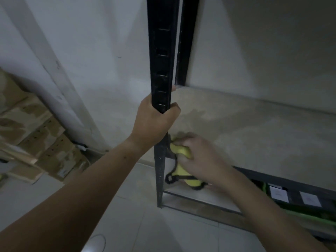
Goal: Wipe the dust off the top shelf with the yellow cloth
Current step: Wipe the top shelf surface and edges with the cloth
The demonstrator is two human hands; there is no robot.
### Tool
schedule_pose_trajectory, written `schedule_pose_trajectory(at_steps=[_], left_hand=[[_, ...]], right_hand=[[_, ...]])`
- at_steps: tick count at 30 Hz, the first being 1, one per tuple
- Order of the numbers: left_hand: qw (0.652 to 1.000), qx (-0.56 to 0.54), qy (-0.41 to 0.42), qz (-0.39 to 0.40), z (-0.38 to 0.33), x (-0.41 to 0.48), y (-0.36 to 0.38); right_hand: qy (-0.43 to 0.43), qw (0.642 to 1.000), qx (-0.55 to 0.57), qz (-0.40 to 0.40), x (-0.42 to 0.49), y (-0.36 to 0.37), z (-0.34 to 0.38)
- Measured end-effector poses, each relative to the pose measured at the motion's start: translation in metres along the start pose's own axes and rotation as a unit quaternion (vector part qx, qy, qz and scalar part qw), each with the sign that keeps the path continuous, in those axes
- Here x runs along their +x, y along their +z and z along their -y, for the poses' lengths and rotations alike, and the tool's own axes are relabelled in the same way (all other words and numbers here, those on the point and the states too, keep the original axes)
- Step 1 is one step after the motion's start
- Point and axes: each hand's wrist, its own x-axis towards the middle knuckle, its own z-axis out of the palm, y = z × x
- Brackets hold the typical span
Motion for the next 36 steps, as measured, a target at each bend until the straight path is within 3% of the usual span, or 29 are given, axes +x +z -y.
schedule_pose_trajectory(at_steps=[3,6,8,11,13,17,21,27,29,31,32,34,36], left_hand=[[1.000,0.000,-0.016,-0.009,-0.001,0.001,0.002],[1.000,0.000,-0.016,-0.003,-0.001,0.002,0.001],[1.000,0.000,-0.007,-0.007,0.001,0.003,0.001],[1.000,0.001,-0.001,-0.022,0.005,0.004,0.003],[1.000,-0.001,0.010,-0.023,0.004,0.004,0.002],[1.000,0.001,0.019,-0.015,0.000,0.004,0.002],[1.000,0.004,0.002,-0.023,-0.001,0.002,0.003],[1.000,0.015,-0.012,-0.021,-0.003,0.002,0.001],[1.000,0.016,-0.013,-0.021,-0.002,0.001,0.001],[1.000,0.016,-0.012,-0.016,-0.003,0.001,0.002],[1.000,0.014,-0.013,-0.016,-0.003,0.001,0.002],[1.000,0.008,-0.015,-0.018,-0.003,0.001,0.001],[1.000,0.009,-0.012,-0.020,-0.004,0.001,0.001]], right_hand=[[0.069,0.995,0.075,0.022,-0.005,-0.031,-0.010],[0.094,0.987,0.048,-0.123,0.021,-0.044,-0.025],[0.109,0.984,-0.029,-0.136,0.052,-0.033,-0.037],[0.057,0.982,-0.180,-0.010,0.093,0.006,-0.047],[-0.007,0.989,-0.148,0.003,0.100,0.020,-0.036],[-0.049,0.993,-0.103,-0.026,0.060,0.017,-0.006],[-0.047,0.985,-0.145,-0.078,-0.009,0.031,0.002],[-0.110,0.985,-0.114,-0.075,-0.057,0.010,-0.016],[-0.078,0.983,-0.088,-0.142,-0.048,-0.015,-0.023],[0.010,0.975,-0.096,-0.200,-0.017,-0.032,-0.039],[0.051,0.973,-0.112,-0.196,0.004,-0.034,-0.049],[0.101,0.978,-0.142,-0.112,0.040,-0.023,-0.057],[0.059,0.984,-0.147,-0.084,0.057,0.000,-0.053]])
